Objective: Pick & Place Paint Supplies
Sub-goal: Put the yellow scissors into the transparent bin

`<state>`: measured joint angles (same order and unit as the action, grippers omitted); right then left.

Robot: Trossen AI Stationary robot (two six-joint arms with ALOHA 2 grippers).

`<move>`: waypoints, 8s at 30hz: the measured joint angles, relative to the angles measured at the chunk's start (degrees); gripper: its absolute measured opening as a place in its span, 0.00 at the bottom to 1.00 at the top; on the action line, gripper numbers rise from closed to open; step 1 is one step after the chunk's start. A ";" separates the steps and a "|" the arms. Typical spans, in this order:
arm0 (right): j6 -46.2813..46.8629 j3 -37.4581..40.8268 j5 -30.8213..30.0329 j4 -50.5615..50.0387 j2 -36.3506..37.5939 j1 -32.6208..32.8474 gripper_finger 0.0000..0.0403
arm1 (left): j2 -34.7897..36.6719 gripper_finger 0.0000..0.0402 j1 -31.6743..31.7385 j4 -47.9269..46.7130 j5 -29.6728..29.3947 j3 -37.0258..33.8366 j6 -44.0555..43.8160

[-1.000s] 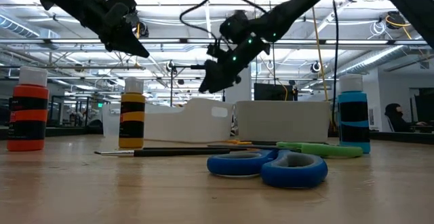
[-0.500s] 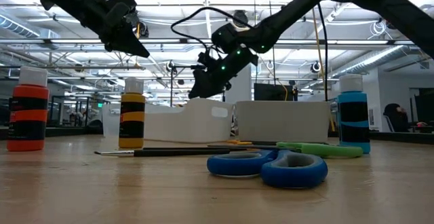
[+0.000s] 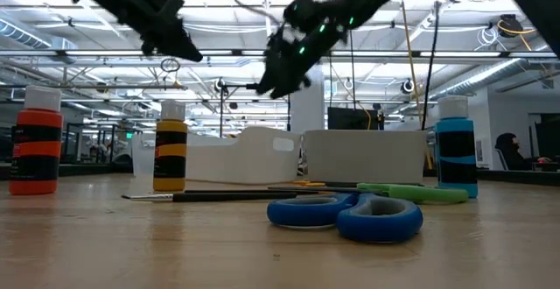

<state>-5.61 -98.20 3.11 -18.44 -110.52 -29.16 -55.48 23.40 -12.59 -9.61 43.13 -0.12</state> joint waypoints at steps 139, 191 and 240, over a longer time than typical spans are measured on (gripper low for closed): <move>-1.09 46.45 -12.04 11.81 51.21 8.54 0.78 | -65.41 0.06 8.74 -12.75 17.85 40.81 26.48; -31.32 -8.45 5.90 -23.03 -19.81 -2.25 0.78 | -8.35 0.01 5.88 14.04 17.07 6.11 14.58; -15.90 -6.90 1.78 -24.35 -20.67 -12.20 0.00 | -8.37 0.10 5.87 10.62 16.92 6.15 10.69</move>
<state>-21.50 -105.10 4.89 -42.79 -131.20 -41.36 -63.86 29.27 -1.97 7.32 49.28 10.58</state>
